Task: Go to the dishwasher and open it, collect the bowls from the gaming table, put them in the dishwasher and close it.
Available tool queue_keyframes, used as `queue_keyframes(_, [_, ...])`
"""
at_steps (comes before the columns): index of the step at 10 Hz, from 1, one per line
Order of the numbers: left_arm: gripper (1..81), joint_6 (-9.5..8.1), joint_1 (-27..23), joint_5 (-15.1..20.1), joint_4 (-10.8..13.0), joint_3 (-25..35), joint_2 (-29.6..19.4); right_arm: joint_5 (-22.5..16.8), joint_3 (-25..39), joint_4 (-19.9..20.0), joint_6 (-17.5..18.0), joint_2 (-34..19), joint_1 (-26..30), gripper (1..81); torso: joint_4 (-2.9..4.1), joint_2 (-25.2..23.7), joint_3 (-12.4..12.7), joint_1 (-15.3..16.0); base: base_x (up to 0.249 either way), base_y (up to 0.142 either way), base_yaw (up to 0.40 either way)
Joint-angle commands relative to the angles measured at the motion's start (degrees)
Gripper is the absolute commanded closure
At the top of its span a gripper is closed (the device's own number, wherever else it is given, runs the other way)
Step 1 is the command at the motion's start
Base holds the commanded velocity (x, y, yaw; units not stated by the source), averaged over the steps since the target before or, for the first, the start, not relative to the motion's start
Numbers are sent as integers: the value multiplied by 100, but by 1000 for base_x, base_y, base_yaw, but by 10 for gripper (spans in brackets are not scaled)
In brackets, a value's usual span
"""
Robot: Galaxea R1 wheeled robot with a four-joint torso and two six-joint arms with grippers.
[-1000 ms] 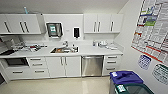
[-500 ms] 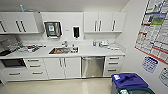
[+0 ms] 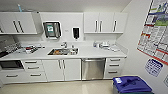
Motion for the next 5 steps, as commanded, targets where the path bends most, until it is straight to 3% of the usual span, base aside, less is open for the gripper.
queue_keyframes(1, [10,-9,-219,239,-20,40,-88,-307,54,-28,-24,-66,284,10,0,0,0,0,137,0,0])
queue_keyframes(5, [10,-9,-202,178,-29,49,-115,-298,54,-36,-24,-75,257,10,0,0,0,0,140,0,0])
